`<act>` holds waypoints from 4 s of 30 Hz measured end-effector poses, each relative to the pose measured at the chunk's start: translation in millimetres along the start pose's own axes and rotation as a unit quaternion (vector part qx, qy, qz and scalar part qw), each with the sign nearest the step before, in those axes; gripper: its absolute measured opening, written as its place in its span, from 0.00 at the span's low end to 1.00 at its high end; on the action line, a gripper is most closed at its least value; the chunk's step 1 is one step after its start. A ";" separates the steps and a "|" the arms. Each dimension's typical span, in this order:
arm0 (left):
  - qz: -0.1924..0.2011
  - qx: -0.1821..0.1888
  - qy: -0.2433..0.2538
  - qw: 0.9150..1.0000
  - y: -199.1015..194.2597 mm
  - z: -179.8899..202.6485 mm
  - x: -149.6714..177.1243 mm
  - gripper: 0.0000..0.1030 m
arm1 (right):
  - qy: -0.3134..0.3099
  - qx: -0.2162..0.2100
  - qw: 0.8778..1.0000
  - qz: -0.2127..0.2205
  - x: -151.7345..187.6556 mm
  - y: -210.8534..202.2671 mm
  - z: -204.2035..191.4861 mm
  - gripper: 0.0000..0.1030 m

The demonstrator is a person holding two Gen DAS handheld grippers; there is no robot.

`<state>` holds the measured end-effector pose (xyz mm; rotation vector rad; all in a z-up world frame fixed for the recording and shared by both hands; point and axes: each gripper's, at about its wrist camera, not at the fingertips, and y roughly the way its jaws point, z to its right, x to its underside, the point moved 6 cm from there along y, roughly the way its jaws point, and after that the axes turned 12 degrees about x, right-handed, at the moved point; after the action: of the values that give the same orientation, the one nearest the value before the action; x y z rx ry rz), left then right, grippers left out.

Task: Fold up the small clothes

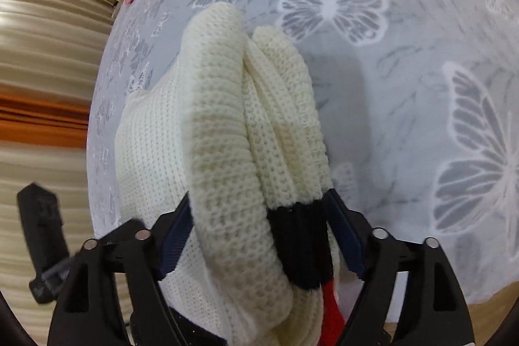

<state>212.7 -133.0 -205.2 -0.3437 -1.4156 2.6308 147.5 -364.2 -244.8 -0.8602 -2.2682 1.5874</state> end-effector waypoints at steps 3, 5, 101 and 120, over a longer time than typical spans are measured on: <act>-0.021 0.016 -0.040 0.999 20.8 -8.5 -3.6 0.95 | 0.005 -0.006 1.000 0.000 1.6 8.9 1.4 0.83; -0.031 0.027 -0.061 0.997 29.0 -13.4 -1.4 0.96 | 0.018 -0.024 0.999 -0.014 4.5 16.0 5.2 0.83; 0.215 -0.060 0.103 0.969 -163.7 -140.3 -65.7 0.54 | -0.129 0.001 0.986 0.101 35.2 36.4 -257.8 0.46; 0.173 -0.204 0.110 0.957 -165.4 -137.6 -27.1 0.72 | -0.197 0.054 0.973 0.104 48.0 21.9 -279.2 0.50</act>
<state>276.6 62.6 -136.8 -0.9800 -1.9620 2.4113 258.3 -115.0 -165.1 -0.8404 -2.3772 2.1190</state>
